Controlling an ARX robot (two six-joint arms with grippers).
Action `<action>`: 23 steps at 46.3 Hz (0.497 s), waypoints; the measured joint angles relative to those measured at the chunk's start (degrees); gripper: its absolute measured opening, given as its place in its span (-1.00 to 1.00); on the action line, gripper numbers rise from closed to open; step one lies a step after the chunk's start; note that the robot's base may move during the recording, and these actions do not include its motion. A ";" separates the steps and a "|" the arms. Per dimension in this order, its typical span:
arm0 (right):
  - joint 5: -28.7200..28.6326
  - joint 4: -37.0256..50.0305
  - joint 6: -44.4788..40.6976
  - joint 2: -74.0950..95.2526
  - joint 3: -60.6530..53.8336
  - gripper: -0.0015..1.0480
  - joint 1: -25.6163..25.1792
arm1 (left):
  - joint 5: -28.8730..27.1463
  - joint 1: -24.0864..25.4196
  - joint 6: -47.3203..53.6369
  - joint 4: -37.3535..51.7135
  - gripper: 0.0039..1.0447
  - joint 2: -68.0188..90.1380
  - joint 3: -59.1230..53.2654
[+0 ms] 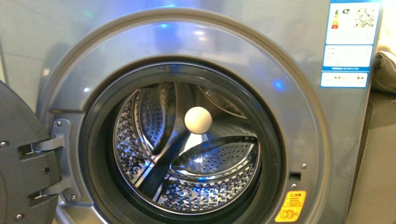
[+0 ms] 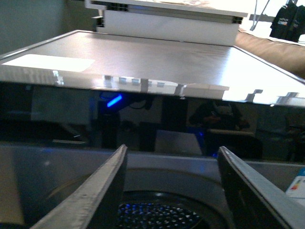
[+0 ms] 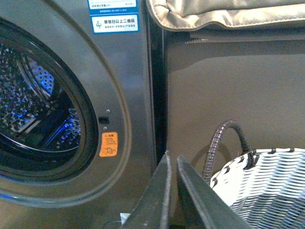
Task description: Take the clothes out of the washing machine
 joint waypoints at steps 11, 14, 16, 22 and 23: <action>-0.04 1.31 -0.17 -2.69 -4.31 -0.95 -0.02 | 10.54 12.70 0.90 16.46 -0.78 -25.22 -43.78; -0.09 1.44 -0.17 -3.17 -4.92 -0.95 -0.04 | 12.85 14.62 0.94 18.10 -0.95 -27.47 -49.51; -0.02 1.57 -0.15 -3.52 -5.40 -0.95 -0.04 | 14.91 16.13 1.14 19.28 -0.94 -28.79 -53.66; -0.02 1.90 -0.17 -4.63 -6.99 -0.95 -0.04 | 20.09 22.08 1.38 23.34 -0.94 -35.06 -65.90; -0.04 1.99 -0.15 -4.83 -7.13 -0.95 -0.04 | 20.61 23.26 1.38 23.89 -0.94 -36.26 -67.52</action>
